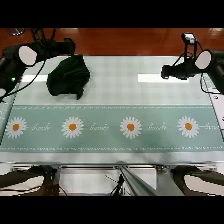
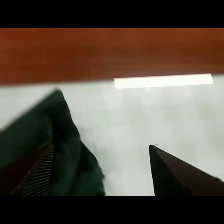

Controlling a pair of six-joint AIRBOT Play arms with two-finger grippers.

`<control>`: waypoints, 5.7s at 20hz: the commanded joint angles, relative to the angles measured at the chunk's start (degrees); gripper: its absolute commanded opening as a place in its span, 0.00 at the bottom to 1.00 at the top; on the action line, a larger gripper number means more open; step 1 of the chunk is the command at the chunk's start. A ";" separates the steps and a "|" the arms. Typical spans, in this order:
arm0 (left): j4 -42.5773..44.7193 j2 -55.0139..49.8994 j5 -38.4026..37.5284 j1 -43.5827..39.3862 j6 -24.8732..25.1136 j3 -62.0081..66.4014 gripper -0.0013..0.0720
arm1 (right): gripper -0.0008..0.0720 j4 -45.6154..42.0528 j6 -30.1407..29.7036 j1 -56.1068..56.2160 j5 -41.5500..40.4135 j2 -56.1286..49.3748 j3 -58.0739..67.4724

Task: Fold the shirts.

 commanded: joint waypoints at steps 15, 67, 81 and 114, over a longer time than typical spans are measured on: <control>18.99 -28.04 -41.59 -1.01 2.16 16.22 0.07 | 0.86 2.56 -0.02 0.02 3.04 -0.72 0.02; -46.64 35.93 -39.87 13.35 15.12 -56.15 0.98 | 0.86 29.09 -12.74 -31.06 8.37 32.44 -46.07; -53.00 14.03 -17.09 1.20 26.95 -46.86 0.07 | 0.86 32.37 -5.64 0.79 -3.13 32.41 -50.23; -12.07 33.73 -36.06 5.70 -0.76 28.39 0.07 | 0.04 7.13 -10.23 2.29 22.69 31.47 46.31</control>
